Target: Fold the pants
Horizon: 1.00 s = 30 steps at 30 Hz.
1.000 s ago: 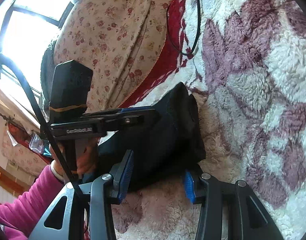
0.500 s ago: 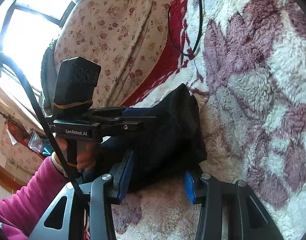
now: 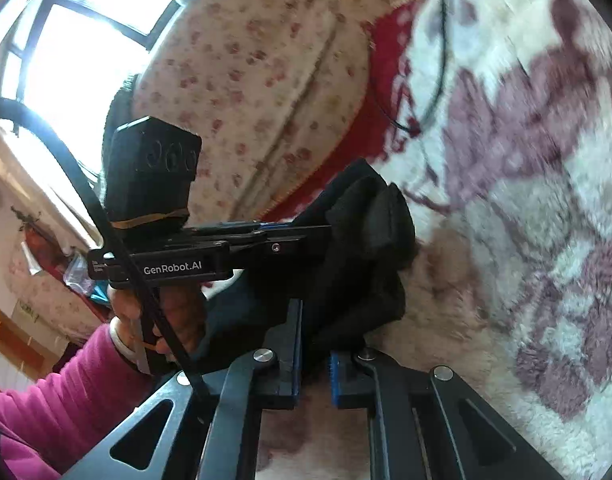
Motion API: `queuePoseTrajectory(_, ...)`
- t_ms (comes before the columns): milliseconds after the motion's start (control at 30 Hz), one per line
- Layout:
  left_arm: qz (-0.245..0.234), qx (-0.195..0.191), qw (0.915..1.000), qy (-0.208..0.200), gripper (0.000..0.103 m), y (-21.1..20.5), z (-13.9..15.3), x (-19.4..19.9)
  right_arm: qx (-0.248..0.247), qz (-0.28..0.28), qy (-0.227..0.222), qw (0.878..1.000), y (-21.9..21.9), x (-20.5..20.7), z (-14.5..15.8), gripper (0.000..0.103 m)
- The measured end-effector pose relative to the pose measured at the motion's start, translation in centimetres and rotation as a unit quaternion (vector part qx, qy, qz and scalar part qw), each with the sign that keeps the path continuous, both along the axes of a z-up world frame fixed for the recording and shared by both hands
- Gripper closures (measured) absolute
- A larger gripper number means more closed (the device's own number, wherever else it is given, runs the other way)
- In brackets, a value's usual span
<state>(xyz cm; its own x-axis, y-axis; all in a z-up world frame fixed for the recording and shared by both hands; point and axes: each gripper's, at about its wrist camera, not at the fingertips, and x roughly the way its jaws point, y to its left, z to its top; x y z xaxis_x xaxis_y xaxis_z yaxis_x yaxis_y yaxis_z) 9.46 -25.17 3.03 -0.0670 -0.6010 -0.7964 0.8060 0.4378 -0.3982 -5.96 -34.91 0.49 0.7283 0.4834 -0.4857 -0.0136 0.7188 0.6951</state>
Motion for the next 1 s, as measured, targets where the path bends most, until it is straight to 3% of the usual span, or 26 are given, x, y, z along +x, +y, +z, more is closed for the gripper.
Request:
queuePoseTrajectory(367,0.065,-0.065,0.9947,-0.044,0.092,10.0,8.4,-2.0,-0.026,0.076,-0.081,0.993,7.5,0.4,7.1,0.094)
queuePoseTrajectory(633,0.153,-0.08,0.9835,-0.055,0.092,19.3,9.4,-4.8,-0.055,0.177,-0.093,0.978,16.4,2.0,8.8,0.094)
queuePoseTrajectory(867,0.266,-0.066,0.9613,-0.028,0.092,28.3,5.3,-5.8,-0.107,0.251,-0.062,0.96,24.3,4.0,5.5,0.092)
queuePoseTrajectory(933,0.307,-0.05,0.9502,-0.022,0.092,30.6,3.8,-6.0,-0.134,0.263,-0.055,0.954,26.5,4.4,4.2,0.09)
queuePoseTrajectory(1000,0.351,-0.036,0.9357,-0.013,0.093,33.1,2.6,-6.3,-0.156,0.282,-0.044,0.946,28.5,4.6,2.9,0.079)
